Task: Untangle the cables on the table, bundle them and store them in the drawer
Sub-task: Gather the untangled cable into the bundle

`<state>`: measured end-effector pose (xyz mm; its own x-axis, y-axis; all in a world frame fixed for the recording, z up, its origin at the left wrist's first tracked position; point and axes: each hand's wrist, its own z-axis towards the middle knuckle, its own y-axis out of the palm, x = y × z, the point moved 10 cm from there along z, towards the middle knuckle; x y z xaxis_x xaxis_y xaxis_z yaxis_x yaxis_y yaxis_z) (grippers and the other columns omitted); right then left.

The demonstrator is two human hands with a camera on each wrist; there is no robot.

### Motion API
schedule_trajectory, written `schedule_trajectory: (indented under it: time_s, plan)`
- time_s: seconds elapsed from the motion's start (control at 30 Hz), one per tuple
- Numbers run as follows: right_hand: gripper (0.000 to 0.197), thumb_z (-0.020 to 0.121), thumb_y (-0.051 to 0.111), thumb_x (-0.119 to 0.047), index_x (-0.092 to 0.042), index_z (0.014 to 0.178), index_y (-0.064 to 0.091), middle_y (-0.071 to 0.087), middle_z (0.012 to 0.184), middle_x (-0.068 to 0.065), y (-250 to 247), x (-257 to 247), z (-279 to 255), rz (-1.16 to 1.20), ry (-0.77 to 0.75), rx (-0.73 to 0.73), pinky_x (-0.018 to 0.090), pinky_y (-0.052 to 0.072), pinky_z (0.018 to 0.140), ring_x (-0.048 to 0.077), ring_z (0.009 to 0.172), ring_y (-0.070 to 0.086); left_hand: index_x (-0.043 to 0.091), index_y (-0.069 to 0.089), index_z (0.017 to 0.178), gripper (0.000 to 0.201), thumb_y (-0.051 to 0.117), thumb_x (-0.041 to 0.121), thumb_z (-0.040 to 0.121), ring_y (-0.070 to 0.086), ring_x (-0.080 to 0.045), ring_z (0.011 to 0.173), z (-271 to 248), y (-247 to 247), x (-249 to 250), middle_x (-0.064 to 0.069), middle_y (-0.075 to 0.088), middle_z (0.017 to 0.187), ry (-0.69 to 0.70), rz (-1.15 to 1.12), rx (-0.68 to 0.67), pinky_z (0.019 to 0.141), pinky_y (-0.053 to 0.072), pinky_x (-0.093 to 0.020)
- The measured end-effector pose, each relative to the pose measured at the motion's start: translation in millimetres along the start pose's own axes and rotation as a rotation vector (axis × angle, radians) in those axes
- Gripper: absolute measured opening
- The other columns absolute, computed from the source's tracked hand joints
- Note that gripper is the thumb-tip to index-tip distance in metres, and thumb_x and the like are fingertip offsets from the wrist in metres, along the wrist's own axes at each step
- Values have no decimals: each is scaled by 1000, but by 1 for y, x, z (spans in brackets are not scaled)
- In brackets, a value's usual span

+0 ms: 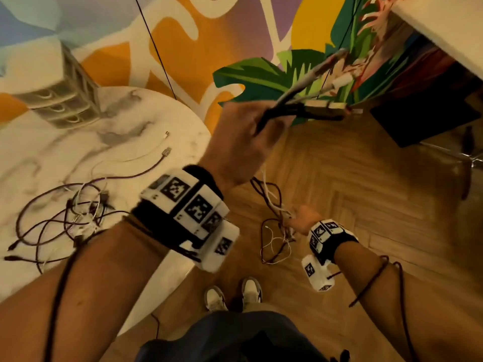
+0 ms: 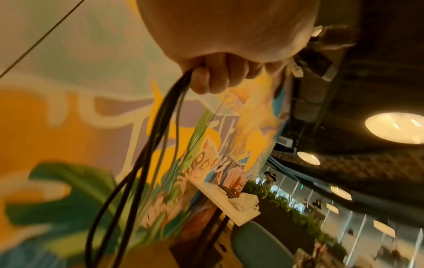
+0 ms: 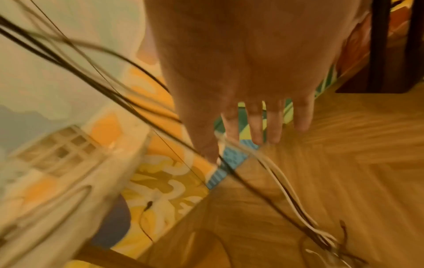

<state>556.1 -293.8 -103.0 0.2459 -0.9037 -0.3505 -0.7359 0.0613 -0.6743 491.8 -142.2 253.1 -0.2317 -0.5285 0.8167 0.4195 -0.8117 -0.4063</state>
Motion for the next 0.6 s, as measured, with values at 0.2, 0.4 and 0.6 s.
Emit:
schedule_trajectory:
  time_s: [0.2, 0.4, 0.6]
  plan:
    - [43, 87, 47, -18, -30, 128, 49, 50, 136, -3, -57, -91, -66, 803, -512, 91, 36, 44, 102, 16, 125, 49, 25, 46, 62, 32, 50, 20, 94, 32, -7, 45, -25, 53, -81, 14, 35, 43, -459, -299, -127, 49, 27, -25]
    - [40, 88, 51, -29, -10, 122, 57, 64, 118, 9, -108, -153, -119, 1067, -668, 6, 31, 50, 86, 20, 106, 63, 14, 61, 98, 15, 48, 8, 95, 56, 6, 79, -56, 65, -92, 3, 59, 90, -455, -207, -230, 69, 45, -9]
    - [38, 100, 39, -25, -1, 108, 68, 71, 108, 11, -82, -174, -106, 950, -567, -42, 28, 50, 95, 19, 106, 65, 8, 50, 129, 38, 45, -1, 92, 51, 11, 91, -85, 68, -101, 9, 55, 105, -445, -105, -318, 78, 40, -3]
